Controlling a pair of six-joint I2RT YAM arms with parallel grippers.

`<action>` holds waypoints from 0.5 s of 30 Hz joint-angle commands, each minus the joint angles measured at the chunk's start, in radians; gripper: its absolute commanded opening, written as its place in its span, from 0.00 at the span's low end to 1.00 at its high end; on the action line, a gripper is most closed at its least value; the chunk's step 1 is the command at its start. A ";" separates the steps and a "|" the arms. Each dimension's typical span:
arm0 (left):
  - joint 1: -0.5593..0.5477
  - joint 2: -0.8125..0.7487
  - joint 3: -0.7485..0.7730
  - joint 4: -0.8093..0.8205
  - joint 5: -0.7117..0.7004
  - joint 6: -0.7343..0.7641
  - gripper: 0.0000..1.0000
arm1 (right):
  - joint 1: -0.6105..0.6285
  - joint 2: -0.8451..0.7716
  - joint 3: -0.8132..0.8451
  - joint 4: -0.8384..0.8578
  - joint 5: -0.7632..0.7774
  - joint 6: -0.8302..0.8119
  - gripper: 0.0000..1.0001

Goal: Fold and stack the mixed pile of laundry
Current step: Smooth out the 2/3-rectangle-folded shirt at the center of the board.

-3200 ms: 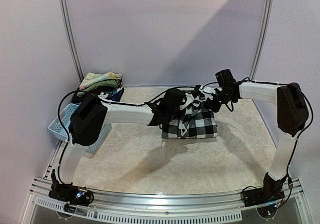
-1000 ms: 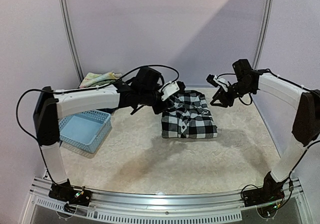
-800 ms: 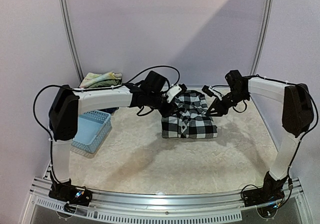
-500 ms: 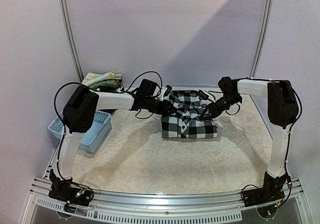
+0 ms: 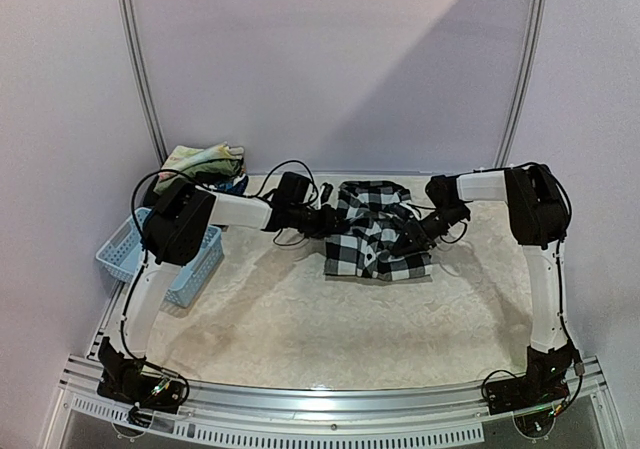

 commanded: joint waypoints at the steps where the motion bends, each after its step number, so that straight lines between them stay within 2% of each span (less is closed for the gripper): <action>1: -0.004 -0.128 -0.010 -0.020 -0.074 0.083 0.27 | -0.019 -0.043 0.012 -0.049 -0.010 -0.013 0.28; 5: -0.028 -0.299 -0.085 -0.057 -0.148 0.201 0.32 | -0.019 -0.205 -0.032 -0.075 -0.033 -0.076 0.32; 8: -0.048 -0.399 -0.189 -0.055 -0.178 0.222 0.34 | -0.019 -0.312 -0.107 -0.041 -0.047 -0.092 0.36; 12: -0.079 -0.433 -0.357 0.085 -0.104 0.113 0.34 | -0.017 -0.375 -0.288 0.093 -0.127 -0.033 0.38; 15: -0.101 -0.385 -0.428 0.244 -0.013 -0.019 0.33 | -0.015 -0.316 -0.325 0.100 -0.189 0.005 0.36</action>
